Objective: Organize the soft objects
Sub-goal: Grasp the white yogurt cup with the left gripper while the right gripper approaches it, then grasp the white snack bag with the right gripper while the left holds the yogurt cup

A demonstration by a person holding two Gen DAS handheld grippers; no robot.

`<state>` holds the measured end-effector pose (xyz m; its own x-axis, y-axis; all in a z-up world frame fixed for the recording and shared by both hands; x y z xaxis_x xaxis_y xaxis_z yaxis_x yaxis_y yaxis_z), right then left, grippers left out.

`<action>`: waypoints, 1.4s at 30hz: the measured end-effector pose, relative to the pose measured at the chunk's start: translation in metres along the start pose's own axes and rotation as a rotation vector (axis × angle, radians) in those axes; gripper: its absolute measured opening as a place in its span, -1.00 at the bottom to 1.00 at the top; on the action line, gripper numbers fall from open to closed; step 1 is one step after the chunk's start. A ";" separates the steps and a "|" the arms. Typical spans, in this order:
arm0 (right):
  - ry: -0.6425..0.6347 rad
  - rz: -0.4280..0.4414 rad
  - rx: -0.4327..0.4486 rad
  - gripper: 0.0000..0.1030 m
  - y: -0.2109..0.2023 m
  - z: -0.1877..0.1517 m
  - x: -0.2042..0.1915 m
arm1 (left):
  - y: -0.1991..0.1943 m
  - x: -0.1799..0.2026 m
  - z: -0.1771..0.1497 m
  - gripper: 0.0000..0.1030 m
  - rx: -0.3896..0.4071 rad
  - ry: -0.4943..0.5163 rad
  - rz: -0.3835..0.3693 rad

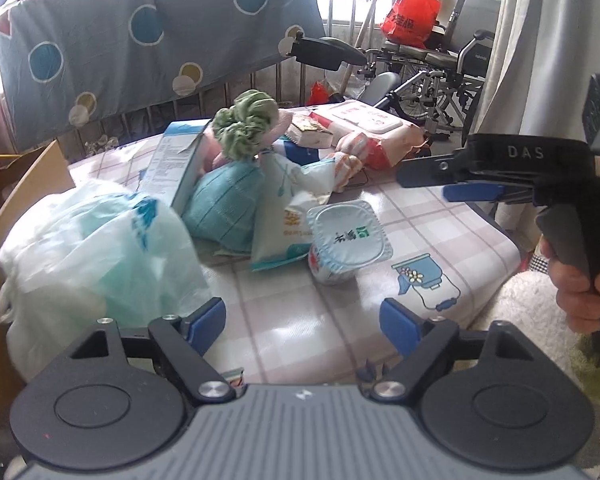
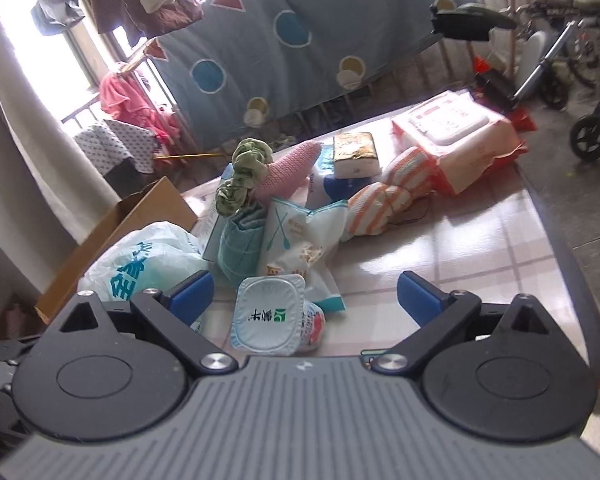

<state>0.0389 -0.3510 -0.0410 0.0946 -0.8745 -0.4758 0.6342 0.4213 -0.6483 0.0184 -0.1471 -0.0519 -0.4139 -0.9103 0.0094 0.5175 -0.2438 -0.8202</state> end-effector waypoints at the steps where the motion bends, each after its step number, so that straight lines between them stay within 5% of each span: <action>1: 0.012 0.030 -0.018 0.71 0.006 0.004 0.005 | 0.004 0.003 0.003 0.65 0.000 0.004 -0.004; 7: 0.117 0.229 -0.141 0.10 0.043 0.015 0.038 | 0.027 0.022 0.021 0.65 -0.006 0.054 -0.026; 15: 0.208 0.353 -0.256 -0.22 0.088 0.020 0.058 | 0.074 0.032 0.043 0.65 -0.100 0.048 -0.031; 17: 0.231 0.379 -0.280 -0.29 0.093 0.017 0.062 | 0.082 0.032 0.046 0.55 -0.115 0.042 -0.039; 19: 0.270 0.429 -0.300 -0.40 0.097 0.015 0.066 | 0.084 0.031 0.049 0.24 -0.125 0.030 -0.056; 21: 0.297 0.462 -0.320 -0.49 0.100 0.015 0.067 | 0.084 0.029 0.050 0.23 -0.123 0.015 -0.060; 36: 0.384 0.542 -0.507 -0.46 0.119 -0.008 0.029 | 0.053 -0.015 0.020 0.19 -0.178 -0.130 -0.085; 42: 0.400 0.532 -0.517 -0.38 0.122 -0.011 0.025 | 0.052 -0.017 0.020 0.57 -0.141 -0.117 -0.060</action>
<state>0.1096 -0.3187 -0.1384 -0.0590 -0.4183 -0.9064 0.1415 0.8953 -0.4224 0.0673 -0.1508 -0.0837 -0.3469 -0.9301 0.1206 0.3807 -0.2571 -0.8882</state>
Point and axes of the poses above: each gripper's, at about its wrist camera, not at the fingertips, and y roughly the way its jaws point, x to its right, z to its top, the point moved 1 cm from there along y, roughly the way its jaws point, and after that the axes turned 10 degrees about -x, right-handed, at the moved point
